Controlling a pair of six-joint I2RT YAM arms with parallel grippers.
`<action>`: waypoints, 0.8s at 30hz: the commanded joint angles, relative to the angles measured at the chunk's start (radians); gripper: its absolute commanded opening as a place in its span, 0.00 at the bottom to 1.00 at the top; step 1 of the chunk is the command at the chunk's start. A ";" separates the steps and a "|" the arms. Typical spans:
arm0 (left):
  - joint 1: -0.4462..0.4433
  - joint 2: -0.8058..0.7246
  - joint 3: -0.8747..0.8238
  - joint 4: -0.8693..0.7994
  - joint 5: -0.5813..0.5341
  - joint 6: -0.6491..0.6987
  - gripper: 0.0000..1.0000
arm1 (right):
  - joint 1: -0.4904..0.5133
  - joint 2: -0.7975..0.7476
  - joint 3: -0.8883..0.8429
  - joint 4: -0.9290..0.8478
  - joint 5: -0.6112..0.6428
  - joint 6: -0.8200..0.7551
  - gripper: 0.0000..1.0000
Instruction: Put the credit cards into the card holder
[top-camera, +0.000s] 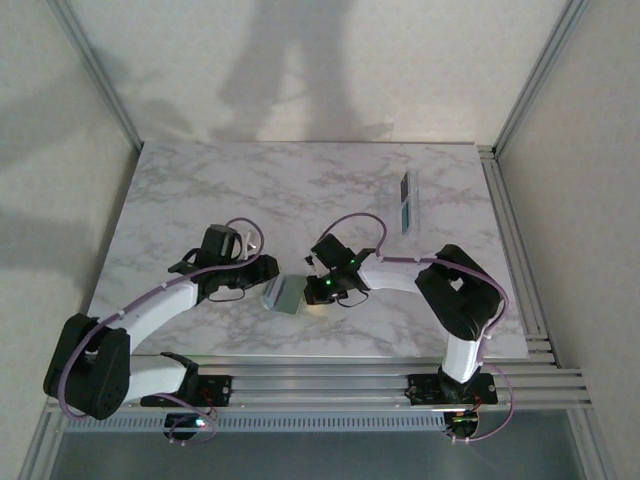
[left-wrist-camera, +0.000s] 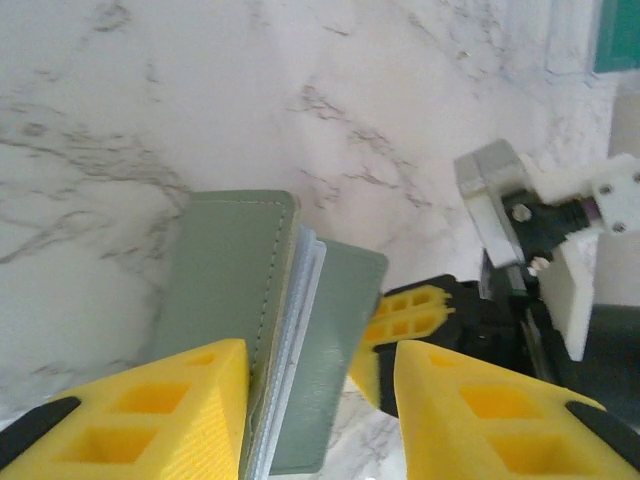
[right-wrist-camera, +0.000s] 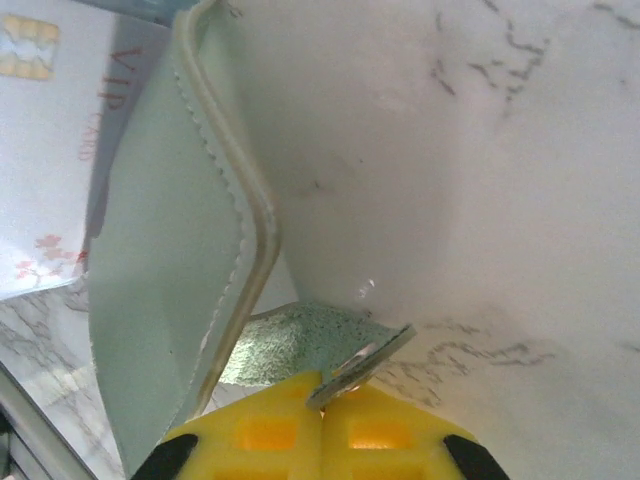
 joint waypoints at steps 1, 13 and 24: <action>-0.039 0.039 0.013 0.021 0.052 -0.023 0.42 | 0.001 0.023 0.013 0.036 -0.023 0.013 0.07; -0.068 0.173 -0.021 0.124 0.065 -0.092 0.33 | -0.019 -0.086 -0.029 -0.028 0.074 0.013 0.23; -0.067 0.189 -0.036 0.094 -0.049 -0.069 0.19 | -0.020 -0.104 0.046 -0.109 0.075 -0.024 0.25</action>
